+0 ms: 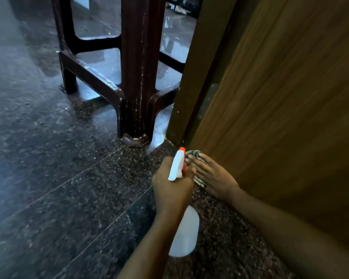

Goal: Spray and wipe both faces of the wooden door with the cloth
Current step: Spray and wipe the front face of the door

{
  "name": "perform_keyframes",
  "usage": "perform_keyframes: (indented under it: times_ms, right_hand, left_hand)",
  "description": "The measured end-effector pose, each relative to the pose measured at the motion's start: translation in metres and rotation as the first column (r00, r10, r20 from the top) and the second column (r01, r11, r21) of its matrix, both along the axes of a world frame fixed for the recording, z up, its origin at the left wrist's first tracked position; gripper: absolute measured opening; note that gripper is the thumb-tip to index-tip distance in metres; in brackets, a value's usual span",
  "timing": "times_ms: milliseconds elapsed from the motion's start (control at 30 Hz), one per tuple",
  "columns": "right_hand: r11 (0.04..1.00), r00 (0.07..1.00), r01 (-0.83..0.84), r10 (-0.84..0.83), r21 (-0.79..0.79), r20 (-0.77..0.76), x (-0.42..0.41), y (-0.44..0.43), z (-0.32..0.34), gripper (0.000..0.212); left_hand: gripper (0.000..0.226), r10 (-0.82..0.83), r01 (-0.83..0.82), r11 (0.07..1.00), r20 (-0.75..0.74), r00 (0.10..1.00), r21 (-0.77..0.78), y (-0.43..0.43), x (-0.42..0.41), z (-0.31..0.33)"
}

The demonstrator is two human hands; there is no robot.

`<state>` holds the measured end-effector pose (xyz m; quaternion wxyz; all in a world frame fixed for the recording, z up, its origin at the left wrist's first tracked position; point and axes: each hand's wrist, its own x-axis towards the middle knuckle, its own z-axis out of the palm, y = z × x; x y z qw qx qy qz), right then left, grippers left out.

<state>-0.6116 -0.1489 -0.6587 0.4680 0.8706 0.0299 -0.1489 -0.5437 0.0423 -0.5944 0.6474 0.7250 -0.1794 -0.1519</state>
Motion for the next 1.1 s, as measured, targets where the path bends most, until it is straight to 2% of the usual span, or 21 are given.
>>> perform_keyframes:
  times_ms: [100,200,267,333,433,500,567,667,767,867,933,1000,1100]
  right_hand:
    - [0.998,0.994,-0.066,0.065,-0.004,-0.087,-0.012,-0.007,-0.006,0.075]
    - [0.986,0.96,-0.164,0.153,-0.026,-0.234,-0.031,-0.007,-0.008,0.073]
    - [0.979,0.943,-0.187,0.155,-0.083,-0.294,-0.04,-0.006,-0.004,0.071]
    - [0.984,0.958,-0.131,0.095,-0.118,-0.271,-0.036,-0.001,-0.001,0.071]
    - [0.987,0.987,-0.04,0.016,-0.153,-0.16,-0.01,0.016,0.005,0.075]
    - [0.988,0.994,-0.009,-0.008,-0.156,-0.108,0.005,0.028,0.007,0.076]
    - [0.987,0.994,-0.019,0.002,-0.157,-0.108,0.022,0.031,0.004,0.073]
    - [0.993,0.993,-0.022,0.008,-0.117,-0.114,0.038,0.03,0.0,0.071]
    - [0.976,0.978,-0.145,0.117,-0.164,-0.172,0.0,0.027,-0.007,0.071]
    - [0.965,0.964,-0.17,0.121,-0.198,-0.239,-0.075,0.011,-0.009,0.075]
    - [0.986,0.977,-0.131,0.111,-0.103,-0.179,-0.109,-0.002,-0.017,0.076]
    - [0.99,0.975,-0.055,0.026,-0.127,-0.22,-0.138,-0.007,-0.015,0.073]
    - [0.983,0.967,-0.052,0.006,-0.178,-0.255,-0.204,-0.019,-0.013,0.07]
  left_hand:
    - [0.017,0.045,-0.045,0.999,-0.023,0.999,0.017,0.006,0.018,-0.009]
    - [0.025,0.06,-0.056,0.997,-0.068,0.996,0.059,0.018,0.018,-0.023]
    - [0.028,0.047,-0.042,0.998,-0.089,0.995,0.049,0.021,0.01,-0.023]
    - [0.026,0.039,-0.037,0.999,-0.094,0.995,0.024,0.02,0.001,-0.017]
    - [0.028,0.0,0.002,1.0,-0.067,0.998,0.031,0.016,-0.011,-0.007]
    - [0.036,-0.016,0.018,0.998,-0.042,0.999,0.055,0.012,-0.014,-0.002]
    - [0.045,-0.007,0.008,0.997,-0.017,1.0,0.072,0.008,-0.012,-0.001]
    - [0.046,0.024,-0.021,0.998,-0.042,0.999,0.066,0.001,-0.006,-0.002]
    - [0.043,-0.004,0.005,1.0,-0.067,0.998,0.02,-0.013,-0.011,0.001]
    - [0.033,-0.112,0.112,0.994,-0.05,0.992,-0.007,-0.034,-0.03,0.013]
    - [0.029,-0.109,0.108,0.994,-0.058,0.992,-0.03,-0.042,-0.037,0.014]
    - [0.027,-0.113,0.111,0.993,-0.071,0.991,-0.026,-0.048,-0.049,0.009]
    - [0.026,-0.19,0.192,0.981,-0.092,0.978,0.017,-0.058,-0.079,-0.001]
